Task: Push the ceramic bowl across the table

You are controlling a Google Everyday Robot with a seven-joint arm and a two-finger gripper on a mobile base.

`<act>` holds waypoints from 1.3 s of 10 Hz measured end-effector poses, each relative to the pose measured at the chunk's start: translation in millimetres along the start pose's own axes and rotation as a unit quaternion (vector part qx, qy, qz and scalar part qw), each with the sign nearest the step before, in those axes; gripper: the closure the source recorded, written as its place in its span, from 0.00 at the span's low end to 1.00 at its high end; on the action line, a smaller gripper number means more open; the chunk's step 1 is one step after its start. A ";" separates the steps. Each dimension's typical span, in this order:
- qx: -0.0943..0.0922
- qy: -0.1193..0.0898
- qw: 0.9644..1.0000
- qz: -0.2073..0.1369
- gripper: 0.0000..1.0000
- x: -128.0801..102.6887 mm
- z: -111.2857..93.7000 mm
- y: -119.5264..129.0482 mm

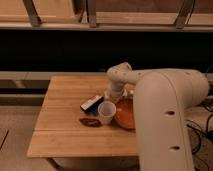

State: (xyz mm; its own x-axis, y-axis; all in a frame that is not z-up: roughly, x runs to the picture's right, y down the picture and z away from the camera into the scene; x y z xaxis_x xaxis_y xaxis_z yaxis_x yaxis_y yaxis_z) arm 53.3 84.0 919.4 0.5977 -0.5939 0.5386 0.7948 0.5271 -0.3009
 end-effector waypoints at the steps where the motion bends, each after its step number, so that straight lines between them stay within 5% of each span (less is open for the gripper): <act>1: 0.003 -0.012 1.000 0.001 1.00 -2.5 7.2 -0.7; 6: -0.016 -0.045 0.999 0.019 1.00 -9.9 24.4 18.9; 10: -0.051 -0.015 0.994 0.096 1.00 4.4 1.5 83.3; 13: -0.055 0.002 0.988 0.147 1.00 0.8 -7.7 117.4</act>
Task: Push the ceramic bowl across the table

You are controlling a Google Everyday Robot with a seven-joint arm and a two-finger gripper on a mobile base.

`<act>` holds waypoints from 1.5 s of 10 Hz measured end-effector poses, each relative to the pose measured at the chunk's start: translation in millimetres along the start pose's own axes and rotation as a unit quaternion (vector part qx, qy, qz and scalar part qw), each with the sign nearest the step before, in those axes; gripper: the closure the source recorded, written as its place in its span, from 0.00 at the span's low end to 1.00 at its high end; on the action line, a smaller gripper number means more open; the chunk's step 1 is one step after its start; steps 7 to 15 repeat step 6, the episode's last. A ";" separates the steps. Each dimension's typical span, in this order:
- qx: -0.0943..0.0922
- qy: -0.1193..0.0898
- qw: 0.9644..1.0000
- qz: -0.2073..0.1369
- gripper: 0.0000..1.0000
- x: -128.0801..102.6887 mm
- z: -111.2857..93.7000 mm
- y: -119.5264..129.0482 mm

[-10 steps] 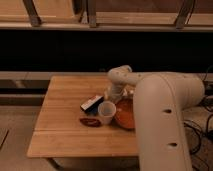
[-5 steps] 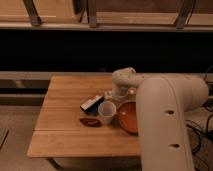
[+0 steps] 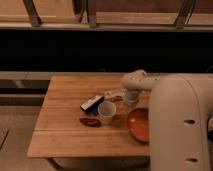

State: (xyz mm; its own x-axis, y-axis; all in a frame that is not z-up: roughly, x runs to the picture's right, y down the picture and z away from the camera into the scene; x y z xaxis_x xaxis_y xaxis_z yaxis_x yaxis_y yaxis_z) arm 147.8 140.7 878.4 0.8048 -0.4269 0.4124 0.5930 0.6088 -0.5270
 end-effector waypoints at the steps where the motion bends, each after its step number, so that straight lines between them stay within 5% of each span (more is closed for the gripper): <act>1: 0.002 0.009 1.000 0.013 1.00 2.4 -4.3 9.6; 2: 0.003 0.021 1.000 0.010 1.00 3.3 -10.7 9.7; 4: 0.021 0.075 0.996 -0.046 1.00 -2.5 -51.1 -28.6; 6: 0.041 0.139 0.981 -0.129 1.00 -29.3 -110.8 -88.9; 15: 0.041 0.139 0.981 -0.129 1.00 -29.3 -110.8 -88.9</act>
